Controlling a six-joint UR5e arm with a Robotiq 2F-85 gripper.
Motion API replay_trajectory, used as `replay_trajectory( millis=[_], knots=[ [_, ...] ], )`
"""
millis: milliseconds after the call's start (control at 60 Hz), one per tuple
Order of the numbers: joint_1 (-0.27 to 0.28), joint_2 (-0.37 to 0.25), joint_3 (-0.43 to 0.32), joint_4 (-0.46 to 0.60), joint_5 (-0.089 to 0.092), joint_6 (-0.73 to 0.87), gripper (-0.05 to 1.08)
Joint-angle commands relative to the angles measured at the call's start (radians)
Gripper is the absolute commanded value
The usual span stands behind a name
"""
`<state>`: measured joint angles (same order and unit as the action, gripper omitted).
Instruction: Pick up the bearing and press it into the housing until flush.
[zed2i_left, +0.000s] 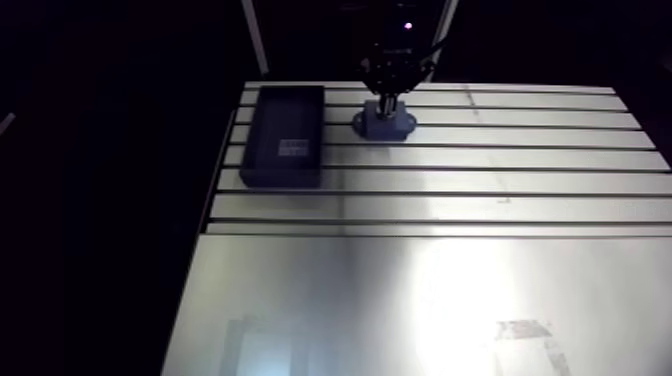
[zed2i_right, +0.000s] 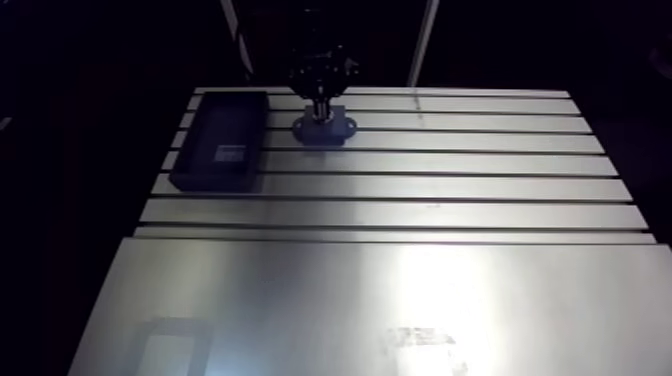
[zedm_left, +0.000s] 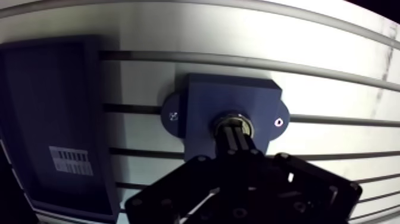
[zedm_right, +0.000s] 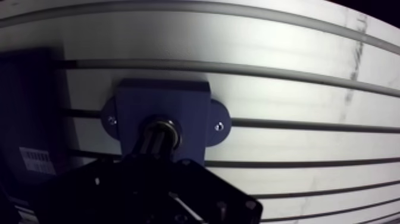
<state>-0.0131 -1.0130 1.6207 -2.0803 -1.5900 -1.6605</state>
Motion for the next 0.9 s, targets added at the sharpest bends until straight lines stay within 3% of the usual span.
replay_trajectory(
  millis=[17, 900],
  knots=[
    [0.002, 0.0, 0.0, -0.001, 0.0, 0.0, 1.04],
    [0.004, 0.002, 0.0, -0.002, 0.0, -0.003, 1.04]
  ],
)
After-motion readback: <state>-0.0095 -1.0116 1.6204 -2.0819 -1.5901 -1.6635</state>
